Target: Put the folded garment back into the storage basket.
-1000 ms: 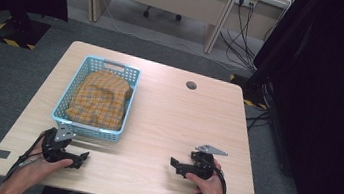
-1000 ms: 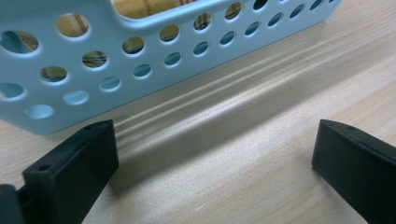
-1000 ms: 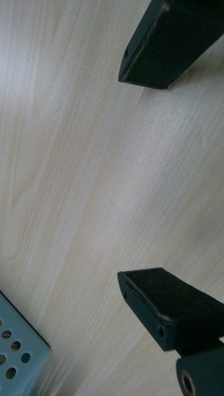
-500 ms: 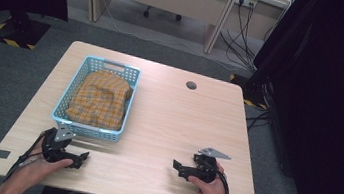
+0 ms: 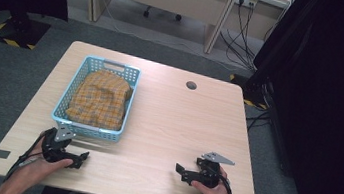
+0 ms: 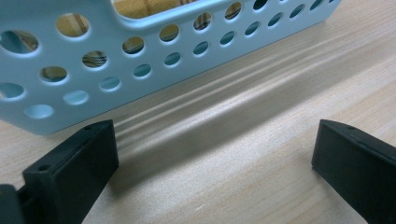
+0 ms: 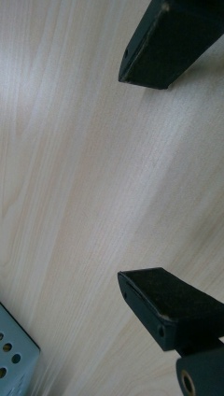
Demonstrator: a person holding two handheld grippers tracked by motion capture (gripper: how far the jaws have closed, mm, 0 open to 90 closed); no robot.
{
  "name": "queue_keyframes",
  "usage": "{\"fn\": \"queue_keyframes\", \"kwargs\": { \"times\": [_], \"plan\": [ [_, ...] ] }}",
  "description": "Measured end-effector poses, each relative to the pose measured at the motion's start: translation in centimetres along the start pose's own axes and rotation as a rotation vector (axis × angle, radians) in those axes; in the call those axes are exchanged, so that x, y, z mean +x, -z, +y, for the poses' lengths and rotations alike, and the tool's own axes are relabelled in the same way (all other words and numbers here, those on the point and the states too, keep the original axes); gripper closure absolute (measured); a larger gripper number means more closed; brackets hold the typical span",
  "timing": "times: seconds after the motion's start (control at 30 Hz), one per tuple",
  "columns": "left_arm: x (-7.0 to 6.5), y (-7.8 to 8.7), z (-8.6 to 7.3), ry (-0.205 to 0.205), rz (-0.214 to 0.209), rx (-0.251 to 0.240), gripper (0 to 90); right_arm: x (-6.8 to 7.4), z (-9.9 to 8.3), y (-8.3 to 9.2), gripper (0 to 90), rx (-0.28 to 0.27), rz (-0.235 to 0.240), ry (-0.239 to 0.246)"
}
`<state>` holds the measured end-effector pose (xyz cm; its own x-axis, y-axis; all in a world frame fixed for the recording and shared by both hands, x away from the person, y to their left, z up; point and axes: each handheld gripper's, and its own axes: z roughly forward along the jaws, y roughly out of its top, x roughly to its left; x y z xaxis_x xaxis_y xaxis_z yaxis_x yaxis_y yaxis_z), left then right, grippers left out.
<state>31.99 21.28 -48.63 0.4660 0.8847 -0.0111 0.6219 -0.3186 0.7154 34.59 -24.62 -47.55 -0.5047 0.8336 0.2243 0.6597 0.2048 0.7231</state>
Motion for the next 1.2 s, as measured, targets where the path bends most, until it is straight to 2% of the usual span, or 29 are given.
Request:
{"fn": "queue_keyframes", "kwargs": {
  "times": [1.2],
  "plan": [
    [0.0,0.0,0.0,-0.001,0.000,0.000,0.0,-0.3,-2.0,2.3,6.1,-0.034,-0.007,-0.027]
  ]
}}
